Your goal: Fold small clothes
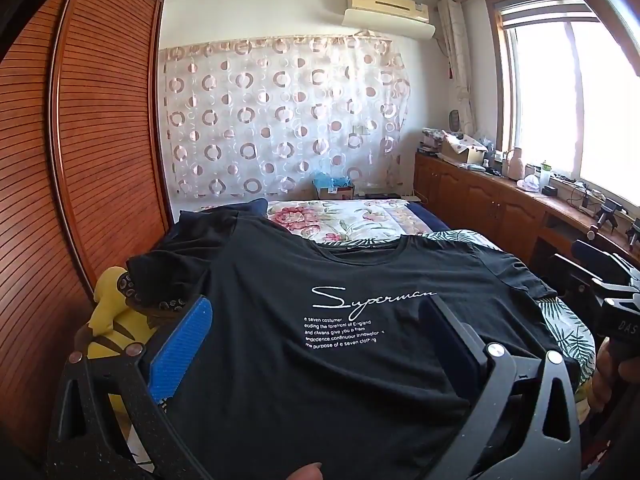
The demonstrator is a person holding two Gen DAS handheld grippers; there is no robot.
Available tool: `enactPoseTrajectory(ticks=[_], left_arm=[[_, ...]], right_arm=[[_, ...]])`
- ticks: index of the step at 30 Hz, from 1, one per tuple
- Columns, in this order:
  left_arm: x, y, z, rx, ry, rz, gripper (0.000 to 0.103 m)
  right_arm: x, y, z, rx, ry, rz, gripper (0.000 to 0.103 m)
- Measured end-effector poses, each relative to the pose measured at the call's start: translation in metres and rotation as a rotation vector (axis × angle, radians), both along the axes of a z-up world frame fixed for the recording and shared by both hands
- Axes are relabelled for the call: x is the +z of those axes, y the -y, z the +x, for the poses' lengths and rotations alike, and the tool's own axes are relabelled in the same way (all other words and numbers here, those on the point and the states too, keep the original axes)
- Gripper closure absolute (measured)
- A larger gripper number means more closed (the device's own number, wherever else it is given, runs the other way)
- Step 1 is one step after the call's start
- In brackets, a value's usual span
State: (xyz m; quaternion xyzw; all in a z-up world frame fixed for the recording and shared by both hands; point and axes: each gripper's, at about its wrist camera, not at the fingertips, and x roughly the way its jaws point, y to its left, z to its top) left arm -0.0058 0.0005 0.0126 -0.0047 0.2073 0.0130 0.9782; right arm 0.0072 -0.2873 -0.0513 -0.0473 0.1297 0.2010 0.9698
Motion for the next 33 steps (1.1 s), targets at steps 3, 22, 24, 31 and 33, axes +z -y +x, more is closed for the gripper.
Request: enactPoseTrajectory(ticks=[3, 22, 24, 31, 33], left_arm=[[0.0017, 0.0014, -0.0016, 0.000, 0.003, 0.005, 0.000], [0.0023, 0.0019, -0.0042, -0.003, 0.009, 0.011, 0.000], [0.0021, 0.0019, -0.0043, -0.003, 0.009, 0.011, 0.000], [0.0024, 0.0020, -0.0049, -0.005, 0.010, 0.010, 0.000], [0.0023, 0.0022, -0.0052, -0.005, 0.011, 0.010, 0.000]], right_arm=[[0.0001, 0.0002, -0.0002, -0.001, 0.001, 0.001, 0.000], [-0.0007, -0.0010, -0.0006, 0.002, -0.001, 0.003, 0.000], [-0.0010, -0.0015, -0.0004, 0.001, -0.003, 0.003, 0.000], [0.0000, -0.0023, -0.0007, 0.001, -0.006, 0.001, 0.000], [-0.0003, -0.0030, -0.0008, 0.001, -0.006, 0.000, 0.000]])
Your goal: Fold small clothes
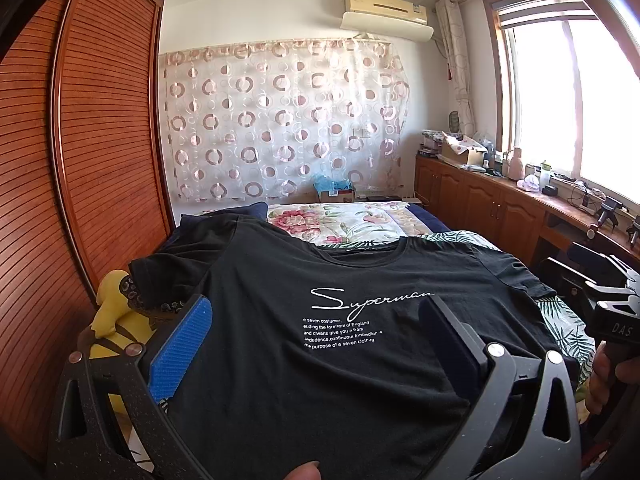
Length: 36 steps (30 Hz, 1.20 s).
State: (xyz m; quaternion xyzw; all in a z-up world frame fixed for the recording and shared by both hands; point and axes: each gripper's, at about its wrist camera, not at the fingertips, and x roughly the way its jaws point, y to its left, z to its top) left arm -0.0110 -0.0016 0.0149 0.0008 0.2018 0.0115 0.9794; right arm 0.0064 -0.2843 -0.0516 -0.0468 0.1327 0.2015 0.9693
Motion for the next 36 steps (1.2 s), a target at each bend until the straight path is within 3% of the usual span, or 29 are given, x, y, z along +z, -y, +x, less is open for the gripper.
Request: enactPoseTrajectory(ticks=[36], left_arm=[[0.0006, 0.0024, -0.0012, 0.001, 0.002, 0.003, 0.000]], right_arm=[[-0.0001, 0.0005, 0.0009, 0.000, -0.007, 0.004, 0.000]])
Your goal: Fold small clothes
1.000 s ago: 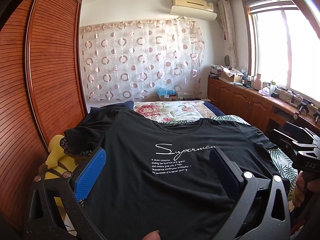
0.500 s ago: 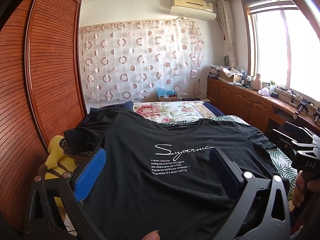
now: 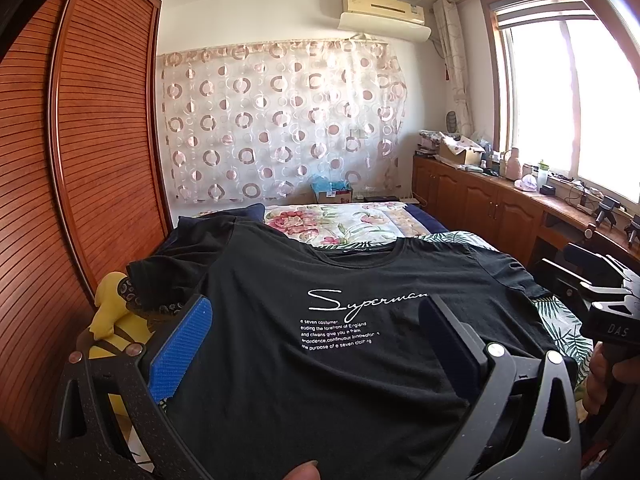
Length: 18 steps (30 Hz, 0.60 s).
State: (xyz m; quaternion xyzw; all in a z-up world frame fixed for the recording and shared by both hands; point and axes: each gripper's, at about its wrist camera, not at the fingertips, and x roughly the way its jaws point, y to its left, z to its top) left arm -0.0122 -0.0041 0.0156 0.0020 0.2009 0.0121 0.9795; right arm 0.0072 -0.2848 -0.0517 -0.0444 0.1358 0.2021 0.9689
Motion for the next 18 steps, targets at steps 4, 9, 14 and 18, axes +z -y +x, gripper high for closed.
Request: enactPoseTrajectory(ticks=[4, 9, 14, 18], left_arm=[[-0.001, 0.000, 0.000, 0.000, -0.004, 0.000, 0.000], [-0.005, 0.000, 0.005, 0.014, -0.016, 0.009, 0.000], [-0.018, -0.012, 0.016, 0.039, -0.042, 0.008, 0.000], [-0.028, -0.031, 0.028, 0.055, -0.074, 0.020, 0.000]], right_arm=[[-0.001, -0.002, 0.001, 0.007, -0.006, -0.001, 0.000], [-0.006, -0.007, 0.008, 0.038, -0.029, -0.016, 0.000], [-0.011, -0.006, 0.020, 0.042, -0.043, -0.031, 0.000], [-0.019, -0.010, 0.034, 0.033, -0.048, -0.045, 0.000]])
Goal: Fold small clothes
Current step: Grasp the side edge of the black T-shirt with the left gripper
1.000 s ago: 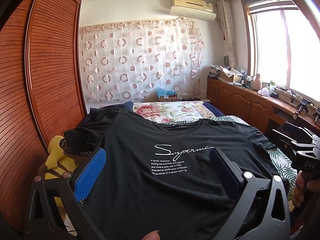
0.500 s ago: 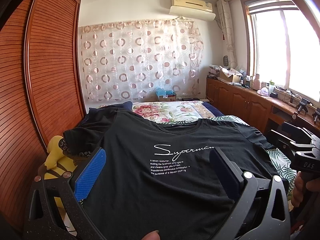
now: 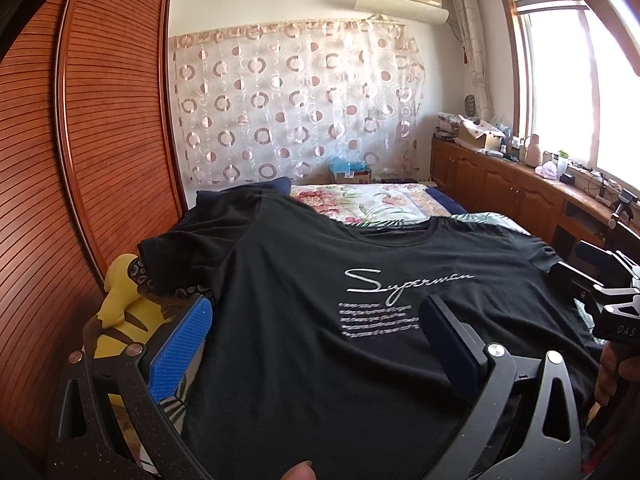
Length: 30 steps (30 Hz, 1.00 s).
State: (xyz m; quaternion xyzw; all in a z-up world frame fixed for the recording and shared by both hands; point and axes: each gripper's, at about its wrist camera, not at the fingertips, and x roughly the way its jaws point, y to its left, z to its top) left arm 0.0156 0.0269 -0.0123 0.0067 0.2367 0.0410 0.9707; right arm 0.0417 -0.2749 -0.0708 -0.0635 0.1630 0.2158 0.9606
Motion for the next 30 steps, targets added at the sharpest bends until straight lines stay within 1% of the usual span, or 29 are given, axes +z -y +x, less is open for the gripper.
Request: enactPoseTrajectory(ticks=[5, 9, 14, 15, 17, 19, 20, 22, 24, 25, 27, 29, 30], left_arm=[[-0.008, -0.030, 0.017, 0.001, -0.051, -0.013, 0.000], [-0.011, -0.059, 0.031, 0.004, -0.082, -0.023, 0.000], [-0.011, -0.100, 0.049, 0.030, -0.098, -0.050, 0.000], [-0.010, -0.111, 0.053, 0.032, -0.103, -0.066, 0.002], [-0.011, -0.126, 0.061, 0.045, -0.117, -0.072, 0.009], [-0.010, -0.140, 0.070, 0.063, -0.134, -0.061, 0.021], [-0.009, -0.145, 0.075, 0.064, -0.142, -0.056, 0.023], [-0.009, -0.156, 0.086, 0.068, -0.165, -0.060, 0.035], [-0.011, -0.169, 0.098, 0.078, -0.193, -0.078, 0.041], [-0.012, -0.176, 0.104, 0.084, -0.206, -0.097, 0.041], [-0.014, -0.186, 0.113, 0.096, -0.223, -0.107, 0.042], [-0.018, -0.194, 0.121, 0.097, -0.243, -0.120, 0.050], [-0.020, -0.197, 0.125, 0.090, -0.257, -0.135, 0.057]], right_arm=[[-0.005, -0.017, 0.016, 0.026, -0.017, -0.023, 0.000], [-0.007, -0.026, 0.032, 0.057, -0.048, -0.041, 0.000], [-0.001, -0.031, 0.044, 0.097, -0.061, -0.054, 0.000], [0.000, -0.031, 0.045, 0.110, -0.068, -0.053, 0.000], [0.002, -0.028, 0.049, 0.151, -0.083, -0.048, 0.000], [0.002, -0.024, 0.049, 0.204, -0.097, -0.048, 0.000], [0.002, -0.023, 0.049, 0.206, -0.096, -0.062, 0.000], [0.000, -0.018, 0.051, 0.211, -0.106, -0.079, 0.000], [0.001, -0.015, 0.054, 0.222, -0.125, -0.085, 0.000], [0.003, -0.014, 0.055, 0.225, -0.129, -0.091, 0.000], [0.007, -0.008, 0.059, 0.230, -0.131, -0.105, 0.000], [0.008, -0.008, 0.058, 0.234, -0.125, -0.107, 0.000], [0.011, -0.008, 0.059, 0.235, -0.122, -0.109, 0.000]])
